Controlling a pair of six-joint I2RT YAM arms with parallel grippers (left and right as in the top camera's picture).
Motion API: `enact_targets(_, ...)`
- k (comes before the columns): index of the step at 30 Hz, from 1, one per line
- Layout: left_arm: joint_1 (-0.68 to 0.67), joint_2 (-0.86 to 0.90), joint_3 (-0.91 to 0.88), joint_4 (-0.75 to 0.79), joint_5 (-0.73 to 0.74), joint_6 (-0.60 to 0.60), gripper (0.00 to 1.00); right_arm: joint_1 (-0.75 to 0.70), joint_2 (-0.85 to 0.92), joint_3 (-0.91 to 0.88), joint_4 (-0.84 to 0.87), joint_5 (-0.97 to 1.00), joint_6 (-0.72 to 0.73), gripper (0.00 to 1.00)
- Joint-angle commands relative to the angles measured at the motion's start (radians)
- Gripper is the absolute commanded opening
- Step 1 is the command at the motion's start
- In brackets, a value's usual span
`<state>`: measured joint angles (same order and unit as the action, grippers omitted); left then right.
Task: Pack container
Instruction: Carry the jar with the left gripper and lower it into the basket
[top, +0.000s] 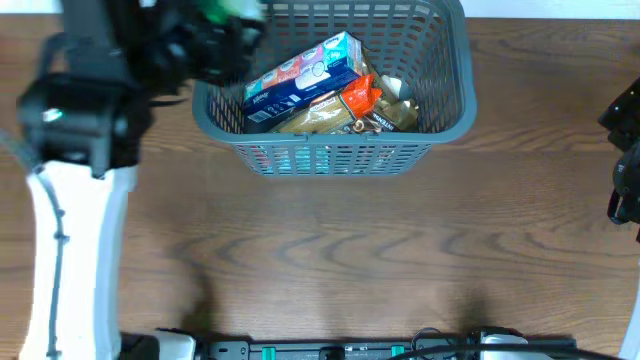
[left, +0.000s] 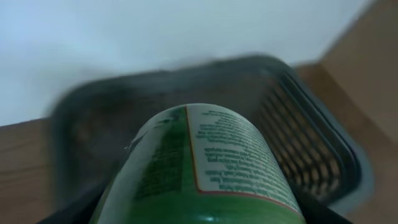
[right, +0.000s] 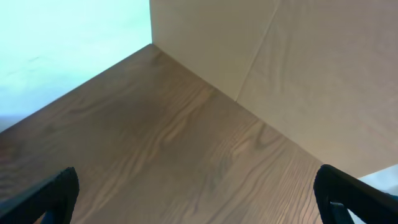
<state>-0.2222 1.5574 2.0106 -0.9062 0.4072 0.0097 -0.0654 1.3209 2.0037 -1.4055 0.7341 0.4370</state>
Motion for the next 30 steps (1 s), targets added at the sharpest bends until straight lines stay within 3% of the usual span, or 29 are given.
enact_targets(1, -0.076, 0.066, 0.007, 0.013, -0.061, 0.053, 0.06, -0.006, 0.000, 0.005, -0.002, 0.017, 0.011, 0.99)
enact_targets(13, -0.148, 0.332, 0.007, -0.017, -0.062, 0.069, 0.06, -0.006, 0.000, 0.005, -0.002, 0.017, 0.011, 0.99)
enact_targets(25, -0.148, 0.350, 0.007, -0.050, -0.062, 0.069, 0.06, -0.006, 0.000, 0.005, -0.002, 0.017, 0.011, 0.99)
enact_targets(26, -0.148, 0.350, 0.007, -0.055, -0.062, 0.069, 0.17, -0.006, -0.001, 0.005, -0.002, 0.017, 0.011, 0.99)
enact_targets(28, -0.148, 0.350, 0.007, -0.060, -0.071, 0.069, 0.64, -0.006, -0.001, 0.005, -0.002, 0.017, 0.011, 0.99)
enact_targets(30, -0.148, 0.350, 0.007, -0.063, -0.108, 0.069, 0.92, -0.006, 0.000, 0.005, -0.002, 0.017, 0.011, 0.99)
